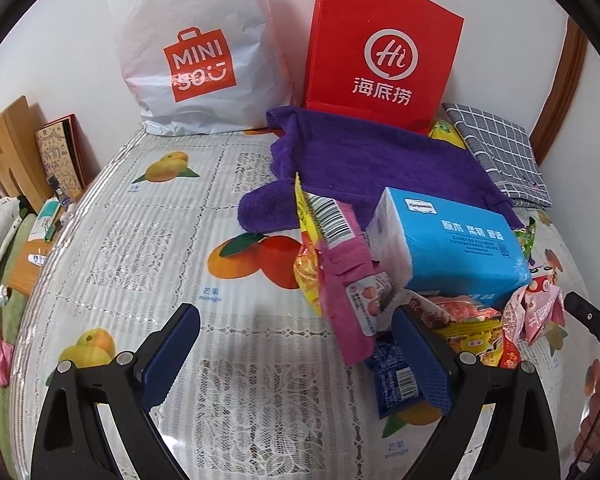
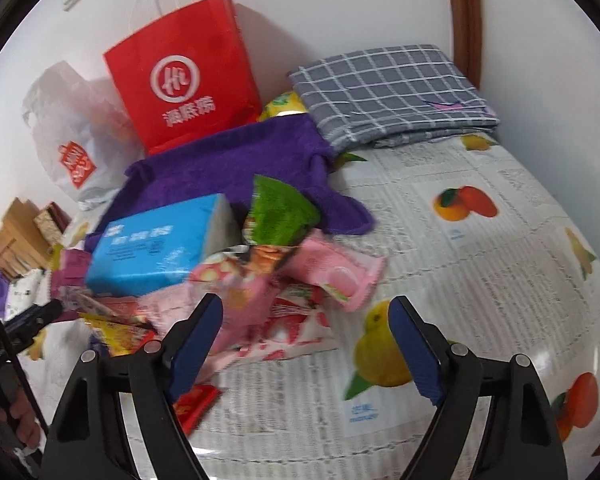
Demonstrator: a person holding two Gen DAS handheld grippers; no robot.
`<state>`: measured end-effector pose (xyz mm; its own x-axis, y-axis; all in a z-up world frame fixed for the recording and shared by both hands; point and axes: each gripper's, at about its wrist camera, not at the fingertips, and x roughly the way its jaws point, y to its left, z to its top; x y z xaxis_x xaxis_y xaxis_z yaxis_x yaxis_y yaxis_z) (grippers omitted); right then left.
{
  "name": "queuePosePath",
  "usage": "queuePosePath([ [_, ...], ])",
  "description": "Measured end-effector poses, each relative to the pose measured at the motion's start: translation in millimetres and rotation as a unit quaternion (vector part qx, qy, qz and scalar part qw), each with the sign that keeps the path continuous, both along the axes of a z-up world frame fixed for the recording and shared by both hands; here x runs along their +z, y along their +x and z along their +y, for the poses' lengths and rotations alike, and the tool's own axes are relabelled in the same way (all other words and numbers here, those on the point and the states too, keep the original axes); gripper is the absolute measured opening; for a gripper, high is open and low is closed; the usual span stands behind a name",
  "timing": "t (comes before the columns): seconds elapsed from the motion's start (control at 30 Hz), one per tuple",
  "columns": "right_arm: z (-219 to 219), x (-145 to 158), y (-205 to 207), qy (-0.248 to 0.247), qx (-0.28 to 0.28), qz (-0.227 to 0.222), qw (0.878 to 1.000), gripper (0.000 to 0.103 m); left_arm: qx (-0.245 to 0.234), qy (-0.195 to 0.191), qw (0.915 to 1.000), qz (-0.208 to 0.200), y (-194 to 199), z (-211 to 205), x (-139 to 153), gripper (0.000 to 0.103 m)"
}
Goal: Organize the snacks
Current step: 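Move the left tool to the pink strip bag while the right tool reaches the pink triangular candy, then close the right tool on the pink triangular candy while the left tool grasps the pink strip bag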
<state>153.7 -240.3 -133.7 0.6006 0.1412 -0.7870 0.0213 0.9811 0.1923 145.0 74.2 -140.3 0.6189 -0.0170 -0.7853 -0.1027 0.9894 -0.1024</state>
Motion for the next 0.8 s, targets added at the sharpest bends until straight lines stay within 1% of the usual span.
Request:
queuePosePath([
  [0.1,12,4,1,0.009,0.021,-0.009,1.000,0.085,-0.005,-0.001,1.0000,-0.003,0,-2,2,0.097],
  [0.23,30,1,10,0.003,0.039,-0.006,0.999,0.085,-0.008,-0.003,0.9999,-0.009,-2,-1,6,0.097],
  [0.27,33,-2,12,0.002,0.043,-0.004,0.999,0.083,-0.008,-0.003,0.9999,-0.011,-3,0,8,0.097],
  [0.3,38,-5,16,0.003,0.051,0.000,0.999,0.080,-0.009,-0.003,0.9999,-0.012,-4,1,9,0.097],
  [0.37,43,-13,21,0.002,0.063,0.013,0.998,0.068,-0.008,-0.004,0.9999,-0.014,-5,4,10,0.097],
  [0.4,46,-17,23,-0.001,0.065,0.019,0.998,0.058,-0.007,-0.004,0.9999,-0.015,-5,6,11,0.097],
  [0.43,49,-22,26,-0.008,0.066,0.027,0.997,0.051,-0.007,-0.004,0.9998,-0.017,-5,8,11,0.097],
  [0.47,51,-25,28,-0.014,0.065,0.031,0.997,0.049,-0.006,-0.004,0.9998,-0.017,-4,9,11,0.097],
  [0.53,53,-22,26,-0.037,0.064,0.017,0.997,0.045,-0.006,-0.006,0.9998,-0.016,-3,11,11,0.097],
  [0.57,53,-19,24,-0.043,0.068,0.010,0.997,0.044,-0.007,-0.008,0.9998,-0.016,-2,11,11,0.097],
  [0.67,47,-7,13,-0.037,0.072,-0.010,0.997,0.044,-0.008,-0.016,0.9997,-0.016,3,11,11,0.097],
  [0.8,39,5,-1,-0.047,0.068,-0.023,0.996,0.044,-0.012,-0.023,0.9996,-0.015,12,7,9,0.097],
])
